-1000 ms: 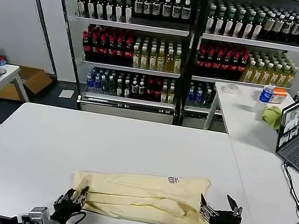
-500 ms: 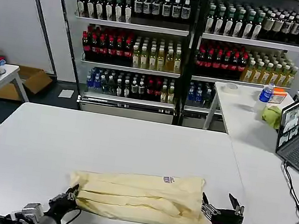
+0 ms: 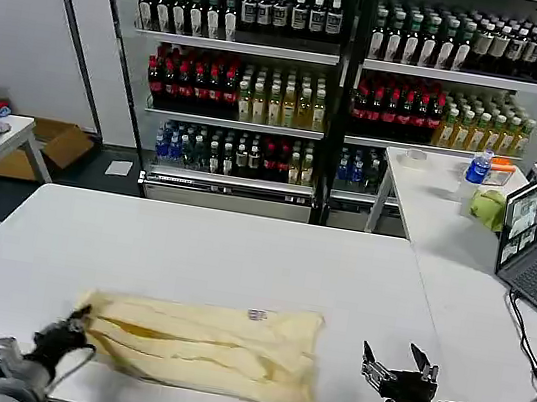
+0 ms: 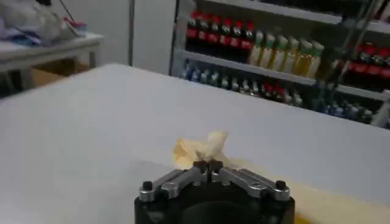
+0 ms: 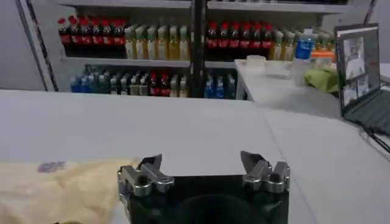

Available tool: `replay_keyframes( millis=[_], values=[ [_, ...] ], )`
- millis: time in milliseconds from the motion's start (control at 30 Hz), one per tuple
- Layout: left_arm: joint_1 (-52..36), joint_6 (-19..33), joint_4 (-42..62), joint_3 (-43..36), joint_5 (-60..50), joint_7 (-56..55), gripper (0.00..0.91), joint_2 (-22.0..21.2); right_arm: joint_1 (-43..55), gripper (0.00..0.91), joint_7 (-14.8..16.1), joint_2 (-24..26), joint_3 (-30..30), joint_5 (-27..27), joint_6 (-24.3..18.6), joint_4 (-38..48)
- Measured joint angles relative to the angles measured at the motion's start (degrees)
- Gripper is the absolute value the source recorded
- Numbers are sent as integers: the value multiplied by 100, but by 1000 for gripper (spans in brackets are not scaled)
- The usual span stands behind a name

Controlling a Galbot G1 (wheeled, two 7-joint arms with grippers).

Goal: Fold and organize the clothes.

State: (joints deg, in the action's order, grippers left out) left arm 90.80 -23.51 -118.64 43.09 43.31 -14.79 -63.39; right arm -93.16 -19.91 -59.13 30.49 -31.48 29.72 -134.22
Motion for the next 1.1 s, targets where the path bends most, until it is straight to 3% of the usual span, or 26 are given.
replay_keyframes(
  millis=[200, 433, 733, 1100],
  values=[
    [-99, -20, 113, 521, 45, 87, 10, 515, 34, 907, -2, 14, -21, -12, 0, 24],
    [-55, 24, -264, 572, -375, 216, 10, 719, 56, 907, -9, 47, -61, -11, 0, 69],
    [-84, 10, -976, -283, -1394, 228, 10, 546, 103, 907, -11, 96, -121, 4, 0, 168],
    [-273, -20, -1129, -1661, -2420, 129, 10, 89, 205, 907, -4, 134, -206, 3, 0, 315]
  ],
)
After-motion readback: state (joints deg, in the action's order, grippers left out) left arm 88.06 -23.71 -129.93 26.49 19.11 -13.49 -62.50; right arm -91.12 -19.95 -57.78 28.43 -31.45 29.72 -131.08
